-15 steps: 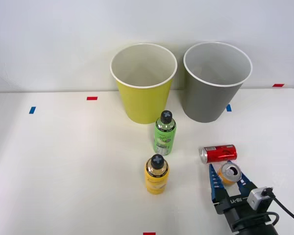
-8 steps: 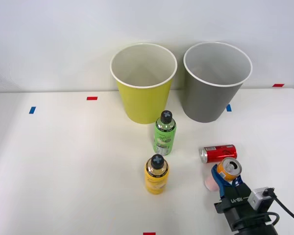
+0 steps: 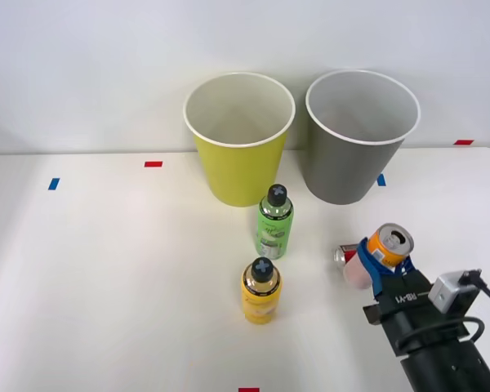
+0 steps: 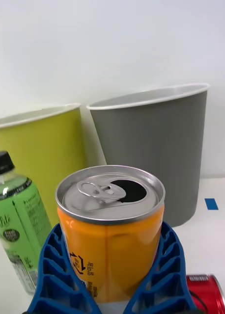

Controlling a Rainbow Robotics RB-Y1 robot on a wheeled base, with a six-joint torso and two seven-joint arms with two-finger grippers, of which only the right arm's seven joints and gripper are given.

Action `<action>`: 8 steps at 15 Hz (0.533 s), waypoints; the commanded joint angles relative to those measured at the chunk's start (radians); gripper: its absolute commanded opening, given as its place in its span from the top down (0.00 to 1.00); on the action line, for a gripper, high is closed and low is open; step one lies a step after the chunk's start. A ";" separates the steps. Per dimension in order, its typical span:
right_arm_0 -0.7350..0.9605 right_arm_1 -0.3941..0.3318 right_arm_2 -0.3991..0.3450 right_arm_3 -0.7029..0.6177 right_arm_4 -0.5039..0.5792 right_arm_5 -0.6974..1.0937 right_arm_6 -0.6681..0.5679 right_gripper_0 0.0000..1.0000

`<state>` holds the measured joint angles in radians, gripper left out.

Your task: Put cans in the gray bin, plastic bottles in the light green bin

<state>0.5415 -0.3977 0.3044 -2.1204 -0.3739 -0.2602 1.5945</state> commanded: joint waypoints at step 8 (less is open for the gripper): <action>-0.195 0.089 -0.116 -0.116 -0.054 0.150 -0.062 1.00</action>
<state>0.3651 -0.3117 0.1943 -2.2366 -0.4237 -0.1115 1.5381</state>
